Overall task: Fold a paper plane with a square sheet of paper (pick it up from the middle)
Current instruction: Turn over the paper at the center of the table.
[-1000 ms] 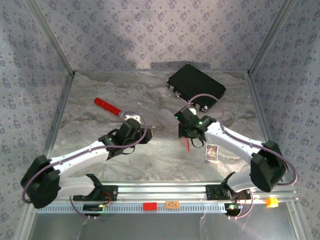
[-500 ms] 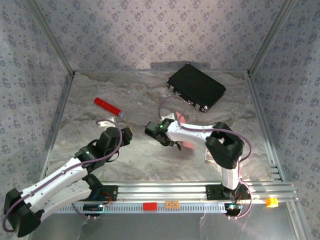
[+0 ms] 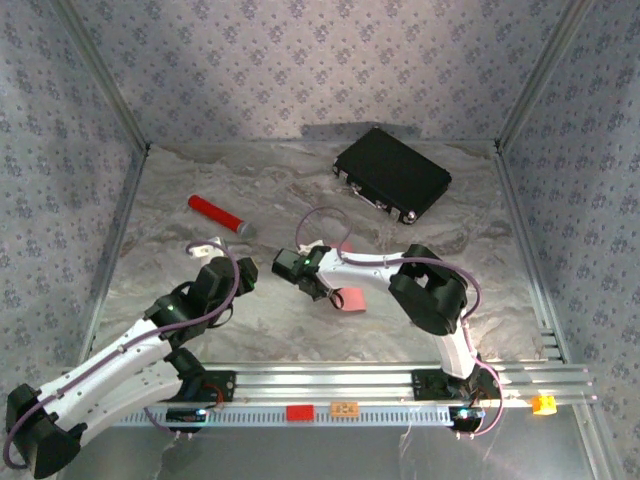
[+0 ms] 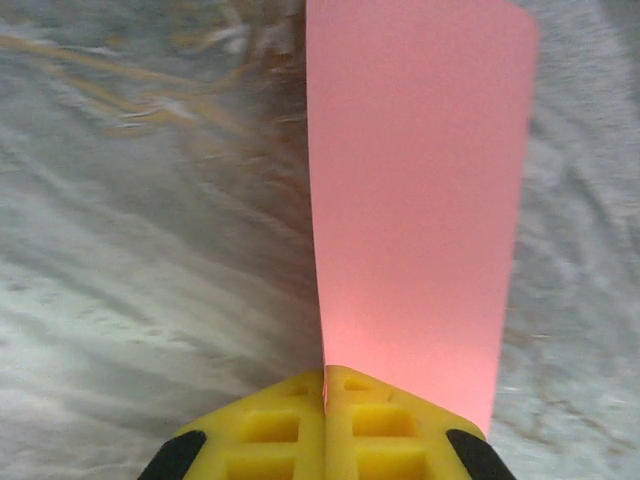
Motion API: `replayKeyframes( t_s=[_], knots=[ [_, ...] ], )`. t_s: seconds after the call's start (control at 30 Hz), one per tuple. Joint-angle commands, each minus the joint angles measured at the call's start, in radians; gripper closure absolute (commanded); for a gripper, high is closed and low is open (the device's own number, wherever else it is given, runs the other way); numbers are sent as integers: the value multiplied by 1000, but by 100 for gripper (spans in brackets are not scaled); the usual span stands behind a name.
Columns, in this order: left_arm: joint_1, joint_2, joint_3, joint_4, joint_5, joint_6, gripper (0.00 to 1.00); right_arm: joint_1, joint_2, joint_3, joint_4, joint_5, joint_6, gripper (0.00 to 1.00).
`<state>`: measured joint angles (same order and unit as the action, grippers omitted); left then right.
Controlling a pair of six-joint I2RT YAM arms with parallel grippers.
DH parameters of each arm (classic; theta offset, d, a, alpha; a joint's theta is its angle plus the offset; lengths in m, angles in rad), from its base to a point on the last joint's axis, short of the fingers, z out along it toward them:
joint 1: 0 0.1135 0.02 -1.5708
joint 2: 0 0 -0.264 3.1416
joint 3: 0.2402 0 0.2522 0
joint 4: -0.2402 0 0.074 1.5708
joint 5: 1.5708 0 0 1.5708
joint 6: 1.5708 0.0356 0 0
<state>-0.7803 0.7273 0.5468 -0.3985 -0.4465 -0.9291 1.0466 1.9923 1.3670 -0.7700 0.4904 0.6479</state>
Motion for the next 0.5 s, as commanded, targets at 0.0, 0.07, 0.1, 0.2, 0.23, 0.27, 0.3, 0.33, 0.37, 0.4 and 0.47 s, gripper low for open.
replayKeyframes(
  t_s=[0.0,0.07,0.1,0.2,0.23,0.27,0.3,0.33,0.37,0.4,0.47],
  knots=[
    [6,-5,7,-24,-23,-9,58,-12,23,13,69,-156,-8,97],
    [6,-4,7,-26,-22,-8,58,-19,21,0,107,-208,-3,96],
    [7,-3,7,-26,-22,-9,57,-26,18,-9,132,-245,-4,96],
    [6,0,7,-26,-18,-11,57,-44,-8,-43,210,-335,-4,90],
    [6,1,5,-25,-14,-11,57,-49,-24,-59,235,-362,-5,87],
    [6,4,7,-24,-10,-10,57,-58,-47,-79,269,-393,-5,83],
    [6,7,7,-23,-7,-8,57,-68,-78,-100,306,-434,-11,77],
    [6,10,8,-23,-2,-8,57,-77,-108,-121,340,-468,-11,71],
    [6,14,7,-20,3,-6,57,-87,-145,-149,375,-507,-12,64],
    [8,19,8,-15,9,-3,57,-101,-187,-182,413,-548,-11,60],
    [10,36,10,-3,27,2,56,-125,-264,-253,481,-594,-5,54]
  ],
)
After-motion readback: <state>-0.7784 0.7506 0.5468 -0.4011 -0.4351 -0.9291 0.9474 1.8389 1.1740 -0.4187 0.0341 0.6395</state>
